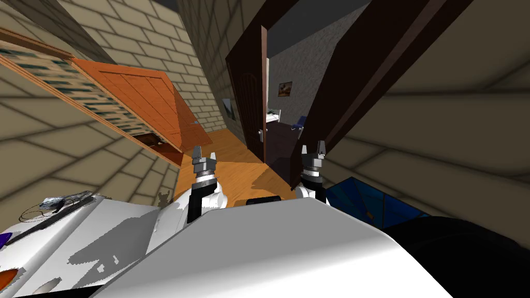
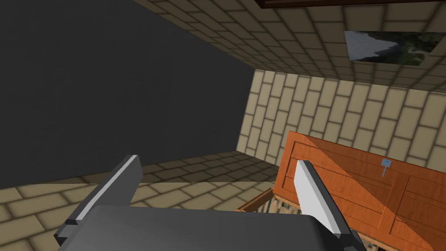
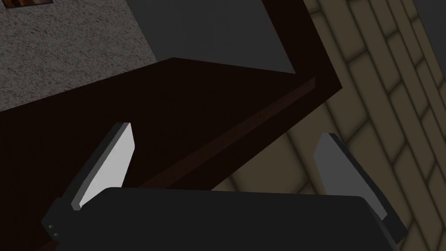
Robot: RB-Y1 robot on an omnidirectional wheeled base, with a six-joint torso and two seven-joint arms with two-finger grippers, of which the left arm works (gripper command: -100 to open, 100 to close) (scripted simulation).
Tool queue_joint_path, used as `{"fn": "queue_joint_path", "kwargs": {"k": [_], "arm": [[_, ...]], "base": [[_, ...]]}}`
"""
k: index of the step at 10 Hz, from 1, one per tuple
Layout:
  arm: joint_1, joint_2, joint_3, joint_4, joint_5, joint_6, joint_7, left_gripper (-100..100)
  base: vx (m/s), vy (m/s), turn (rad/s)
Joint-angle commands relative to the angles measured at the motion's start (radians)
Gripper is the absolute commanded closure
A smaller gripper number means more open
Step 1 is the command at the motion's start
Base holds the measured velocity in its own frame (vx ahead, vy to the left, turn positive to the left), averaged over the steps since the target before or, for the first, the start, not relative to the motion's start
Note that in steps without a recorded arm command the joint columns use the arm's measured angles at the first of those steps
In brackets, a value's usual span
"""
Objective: Push the door open
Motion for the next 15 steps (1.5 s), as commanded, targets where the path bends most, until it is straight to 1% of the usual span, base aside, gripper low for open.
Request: {"fn": "queue_joint_path", "kwargs": {"k": [1,2,3,8,9,12,13,15], "arm": [[-0.014,0.020,-0.019,0.030,0.014,0.002,-0.017,-100],[-0.017,0.023,-0.022,0.036,0.017,0.002,-0.020,-100],[-0.025,0.033,-0.034,0.055,0.026,0.003,-0.031,-100],[-0.068,0.070,-0.089,0.145,0.069,0.008,-0.081,-100],[-0.073,0.074,-0.096,0.156,0.074,0.009,-0.087,-100],[-0.106,0.092,-0.139,0.227,0.107,0.013,-0.127,-100],[-0.112,0.094,-0.147,0.240,0.114,0.014,-0.134,-100],[-0.136,0.103,-0.179,0.291,0.138,0.017,-0.163,-100]], "base": [[0.103,0.008,-0.141],[0.170,0.069,-0.109],[0.163,0.107,-0.092],[0.166,0.096,-0.124],[0.135,0.096,-0.097],[0.156,0.099,-0.148],[0.133,0.118,-0.109],[0.159,0.136,-0.167]]}}
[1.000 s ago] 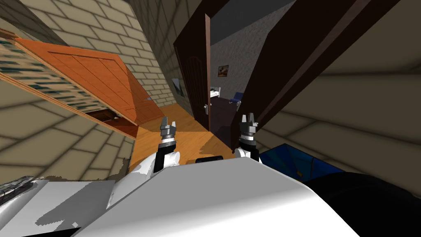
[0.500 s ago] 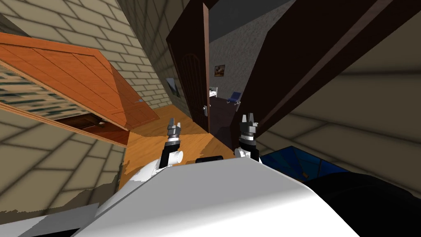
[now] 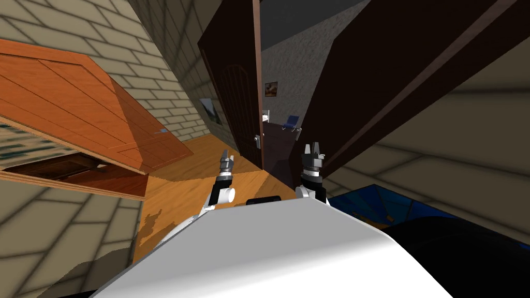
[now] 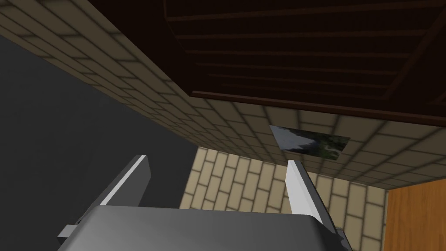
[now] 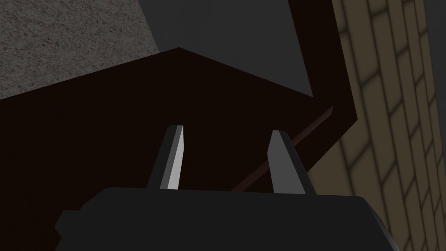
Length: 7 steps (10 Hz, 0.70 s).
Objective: Push the door open
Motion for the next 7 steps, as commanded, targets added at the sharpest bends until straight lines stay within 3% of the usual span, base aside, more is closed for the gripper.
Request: {"fn": "queue_joint_path", "kwargs": {"k": [1,5,7], "arm": [[-0.010,0.006,-0.029,0.033,0.021,0.004,-0.026,-100],[-0.036,0.011,-0.063,0.088,0.047,0.007,-0.057,-100],[-0.062,0.012,-0.097,0.145,0.073,0.010,-0.088,-100]], "base": [[0.168,0.169,-0.181],[0.097,0.097,-0.100],[0.098,0.125,-0.181]]}}
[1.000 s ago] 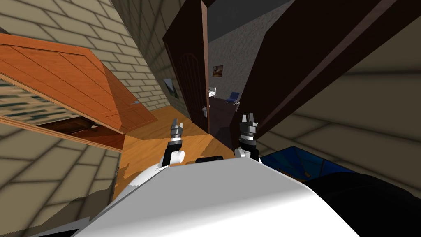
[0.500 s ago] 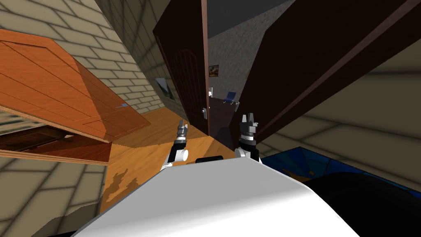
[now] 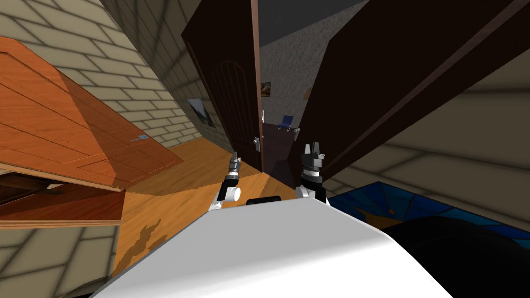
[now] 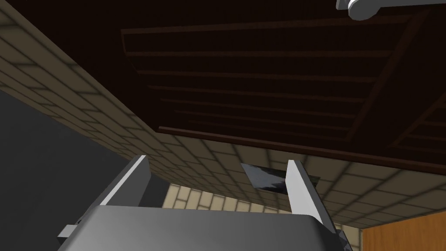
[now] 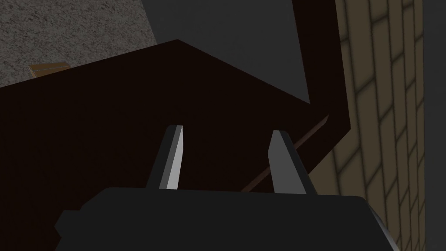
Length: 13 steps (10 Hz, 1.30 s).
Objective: Push the door open
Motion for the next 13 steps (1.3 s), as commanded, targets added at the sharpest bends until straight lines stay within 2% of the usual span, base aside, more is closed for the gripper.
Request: {"fn": "queue_joint_path", "kwargs": {"k": [1,4,6,11,12,13], "arm": [[-0.007,0.003,-0.020,0.021,0.015,0.006,-0.019,-100],[-0.040,-0.001,-0.063,0.091,0.049,0.010,-0.058,-100],[-0.053,-0.003,-0.080,0.119,0.062,0.011,-0.074,-100],[-0.108,-0.025,-0.154,0.238,0.118,0.018,-0.141,-100],[-0.120,-0.031,-0.169,0.263,0.130,0.020,-0.154,-100],[-0.120,-0.031,-0.169,0.263,0.130,0.020,-0.154,-100]], "base": [[0.152,0.158,-0.106],[0.128,0.149,-0.153],[0.082,0.119,-0.112],[0.122,0.152,-0.156],[0.086,0.064,0.160],[0.048,0.025,-0.003]]}}
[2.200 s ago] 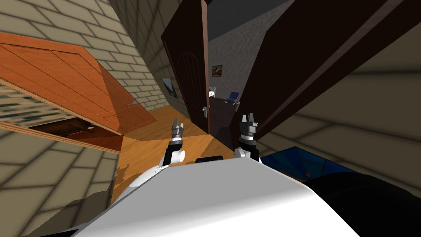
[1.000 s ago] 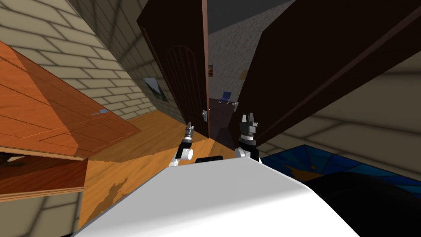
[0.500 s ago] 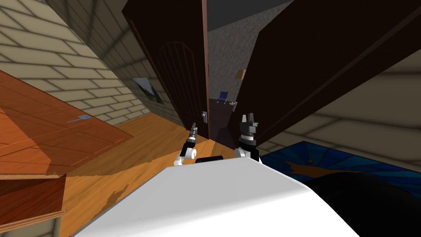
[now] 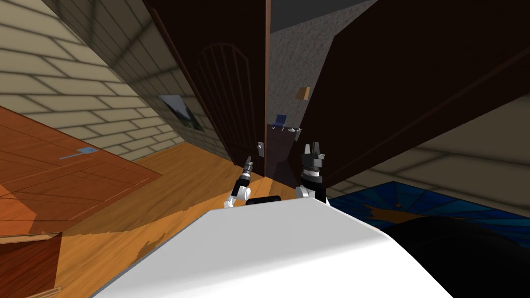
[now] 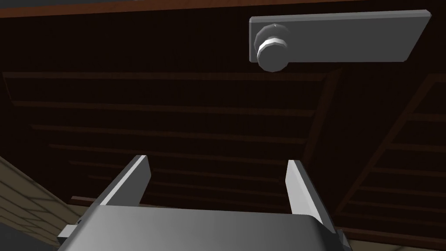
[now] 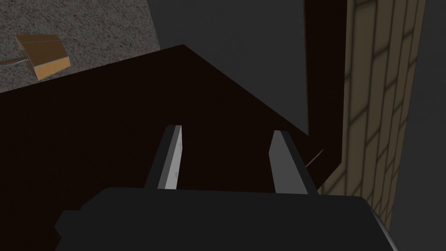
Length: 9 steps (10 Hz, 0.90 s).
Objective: Push the door open
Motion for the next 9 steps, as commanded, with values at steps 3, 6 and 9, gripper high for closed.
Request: {"fn": "queue_joint_path", "kwargs": {"k": [3,6,9], "arm": [[-0.010,-0.004,-0.001,0.011,0.002,0.002,-0.004,-100],[-0.015,-0.008,-0.008,0.023,0.008,0.003,-0.010,-100],[-0.015,-0.008,-0.008,0.023,0.008,0.003,-0.010,-100]], "base": [[0.003,-0.005,-0.037],[0.004,0.004,0.013],[0.001,-0.001,-0.008]]}}
